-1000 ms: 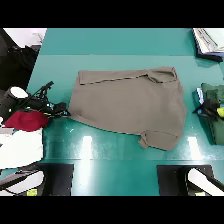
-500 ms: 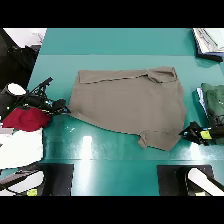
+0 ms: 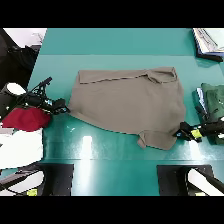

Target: Fold the shirts.

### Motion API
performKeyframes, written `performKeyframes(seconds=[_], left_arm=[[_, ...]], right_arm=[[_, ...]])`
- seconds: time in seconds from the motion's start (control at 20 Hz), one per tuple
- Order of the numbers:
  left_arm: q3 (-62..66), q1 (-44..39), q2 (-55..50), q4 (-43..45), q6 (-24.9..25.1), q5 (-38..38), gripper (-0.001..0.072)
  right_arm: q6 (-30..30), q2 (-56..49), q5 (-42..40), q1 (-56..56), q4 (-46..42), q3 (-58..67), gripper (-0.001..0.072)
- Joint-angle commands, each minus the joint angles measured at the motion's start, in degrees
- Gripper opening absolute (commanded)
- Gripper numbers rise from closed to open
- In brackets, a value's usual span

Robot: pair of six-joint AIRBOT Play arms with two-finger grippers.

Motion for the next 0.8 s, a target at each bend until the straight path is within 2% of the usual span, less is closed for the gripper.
performKeyframes(seconds=[0.0, 0.15, 0.5, 0.65, 0.75], left_arm=[[5.9, 0.1, 2.5, -0.9, -1.4, 0.5, 0.0024], [19.9, 0.1, 8.0, -1.6, -1.6, 1.6, 0.0024], [58.5, 0.0, 17.0, -2.3, -1.6, 6.4, 0.0024], [68.9, 0.1, 18.7, -2.9, -1.6, 6.5, 0.0025], [71.5, 0.1, 20.6, -5.3, -3.4, 7.1, 0.0024]], right_arm=[[0.0, 2.1, 1.6, 2.5, 0.3, 8.0, 0.0019], [0.3, 7.4, -0.9, 1.8, 2.1, 24.6, 0.0018], [0.2, 14.4, -19.2, 0.9, 2.8, 65.7, 0.0017], [0.2, 16.1, -20.6, 0.9, 2.1, 76.5, 0.0017], [0.2, 17.6, -19.7, 0.9, -0.7, 80.3, 0.0017]])
